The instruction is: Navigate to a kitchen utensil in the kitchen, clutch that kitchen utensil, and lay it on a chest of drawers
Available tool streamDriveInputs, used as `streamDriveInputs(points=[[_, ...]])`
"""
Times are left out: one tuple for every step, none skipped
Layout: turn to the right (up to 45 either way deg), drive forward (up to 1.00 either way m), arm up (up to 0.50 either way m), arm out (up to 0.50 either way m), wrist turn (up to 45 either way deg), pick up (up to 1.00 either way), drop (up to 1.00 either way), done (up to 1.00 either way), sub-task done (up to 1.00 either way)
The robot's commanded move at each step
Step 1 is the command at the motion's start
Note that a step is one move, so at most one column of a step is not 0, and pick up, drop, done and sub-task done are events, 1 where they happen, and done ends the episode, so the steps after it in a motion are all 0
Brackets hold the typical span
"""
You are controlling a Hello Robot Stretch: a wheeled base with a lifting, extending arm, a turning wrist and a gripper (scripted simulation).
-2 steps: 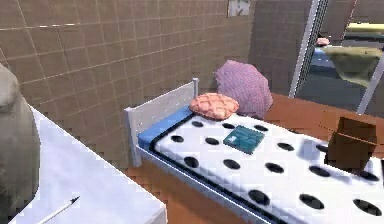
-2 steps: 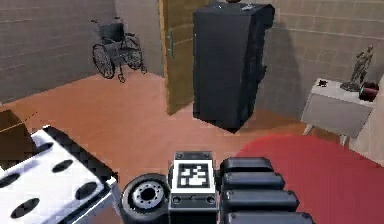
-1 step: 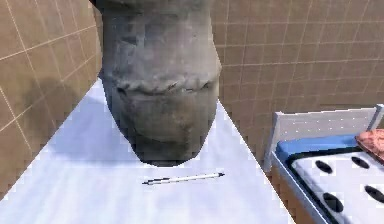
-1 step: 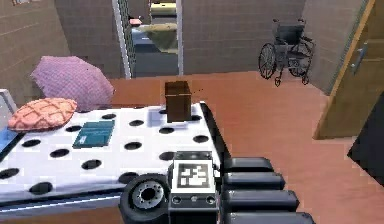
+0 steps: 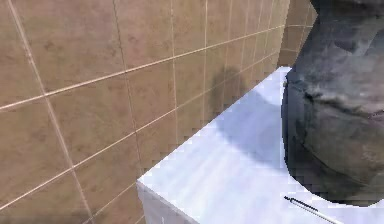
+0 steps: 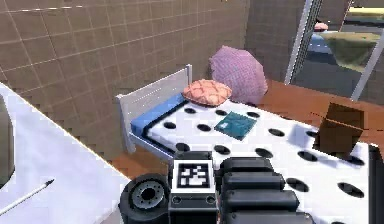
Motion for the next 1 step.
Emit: streamDriveInputs(points=[[-15.0,0.00,0.00,0.00,0.0,0.00,0.00,0.00,0.00]])
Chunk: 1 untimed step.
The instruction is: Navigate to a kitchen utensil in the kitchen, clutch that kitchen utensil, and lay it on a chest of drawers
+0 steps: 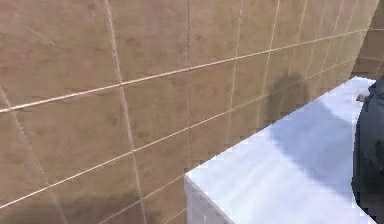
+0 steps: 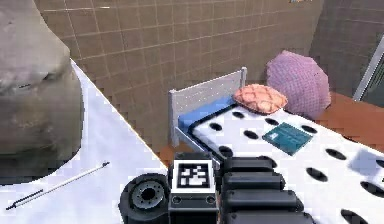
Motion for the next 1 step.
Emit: streamDriveInputs(points=[[45.0,0.00,0.00,0.00,0.0,0.00,0.00,0.00,0.00]])
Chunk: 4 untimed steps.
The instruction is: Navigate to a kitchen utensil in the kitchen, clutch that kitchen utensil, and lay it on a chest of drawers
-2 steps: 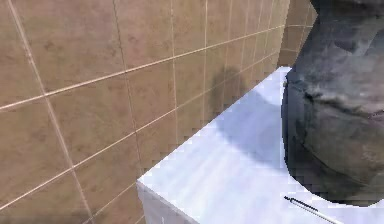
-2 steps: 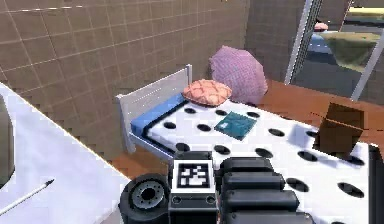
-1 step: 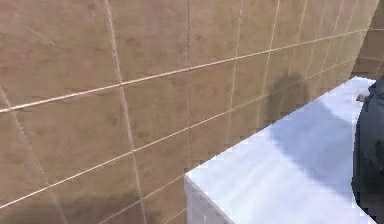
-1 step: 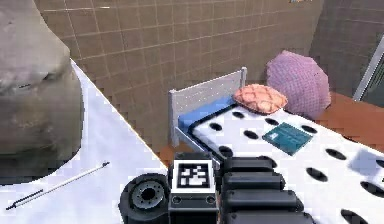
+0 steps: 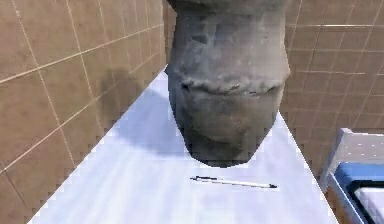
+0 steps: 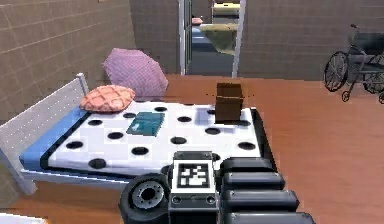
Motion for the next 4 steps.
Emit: streamDriveInputs(points=[[45.0,0.00,0.00,0.00,0.0,0.00,0.00,0.00,0.00],[9.0,0.00,0.00,0.00,0.0,0.00,0.00,0.00,0.00],[30.0,0.00,0.00,0.00,0.0,0.00,0.00,0.00,0.00],[0.0,0.05,0.00,0.00,0.0,0.00,0.00,0.00,0.00]])
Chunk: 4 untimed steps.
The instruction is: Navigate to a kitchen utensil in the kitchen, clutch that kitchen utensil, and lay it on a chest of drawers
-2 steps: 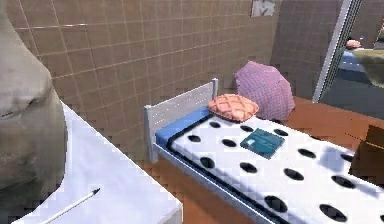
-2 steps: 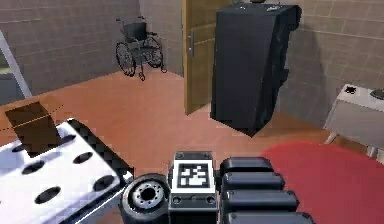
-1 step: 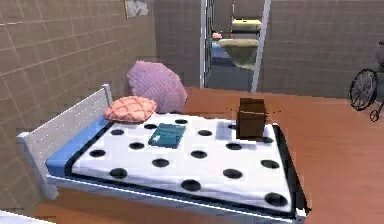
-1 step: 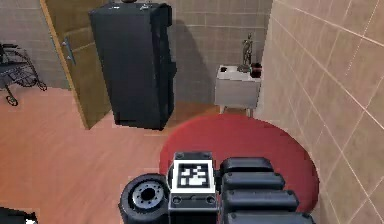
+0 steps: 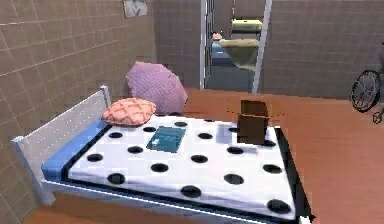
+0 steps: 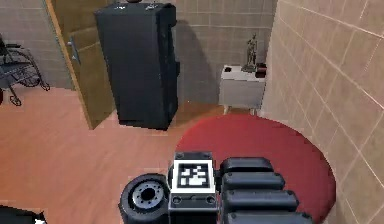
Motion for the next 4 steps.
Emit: streamDriveInputs(points=[[-45.0,0.00,0.00,0.00,0.0,0.00,0.00,0.00,0.00],[-45.0,0.00,0.00,0.00,0.0,0.00,0.00,0.00,0.00],[-45.0,0.00,0.00,0.00,0.0,0.00,0.00,0.00,0.00],[-18.0,0.00,0.00,0.00,0.0,0.00,0.00,0.00,0.00]])
